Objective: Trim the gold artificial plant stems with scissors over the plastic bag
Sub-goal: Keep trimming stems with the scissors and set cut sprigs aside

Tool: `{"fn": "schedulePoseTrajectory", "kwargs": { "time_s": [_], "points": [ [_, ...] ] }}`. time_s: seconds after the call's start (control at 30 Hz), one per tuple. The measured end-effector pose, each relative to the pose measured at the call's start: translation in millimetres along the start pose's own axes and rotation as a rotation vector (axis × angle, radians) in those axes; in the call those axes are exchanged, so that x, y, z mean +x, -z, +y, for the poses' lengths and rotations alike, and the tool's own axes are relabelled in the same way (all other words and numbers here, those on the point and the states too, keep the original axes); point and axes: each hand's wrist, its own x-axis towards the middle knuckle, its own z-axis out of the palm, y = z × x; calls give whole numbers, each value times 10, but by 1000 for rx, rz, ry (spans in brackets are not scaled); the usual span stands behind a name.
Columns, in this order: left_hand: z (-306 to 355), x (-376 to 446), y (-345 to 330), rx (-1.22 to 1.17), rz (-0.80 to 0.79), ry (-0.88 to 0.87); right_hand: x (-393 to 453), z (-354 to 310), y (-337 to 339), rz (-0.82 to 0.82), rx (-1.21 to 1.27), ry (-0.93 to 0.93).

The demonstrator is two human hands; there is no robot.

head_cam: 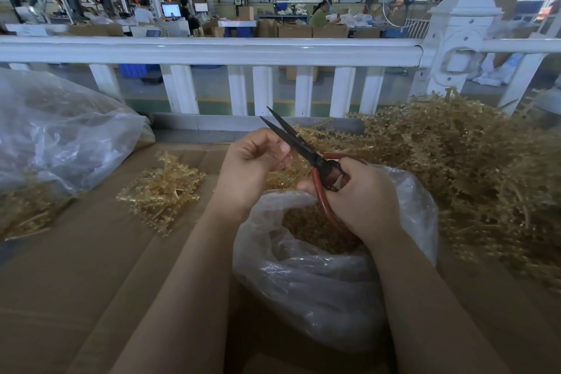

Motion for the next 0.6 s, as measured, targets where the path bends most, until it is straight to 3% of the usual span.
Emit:
{"fn": "schedulePoseTrajectory", "kwargs": {
  "time_s": [0.13,0.37,0.6],
  "points": [
    [36,-14,-29,-213,-8,113,-3,-4,-13,-28,66,-61],
    [88,11,28,-639,37,215,29,-25,12,-30,434,-245],
    [88,5,12,-702,-64,283,74,-82,74,-74,713,-400]
  ]
}}
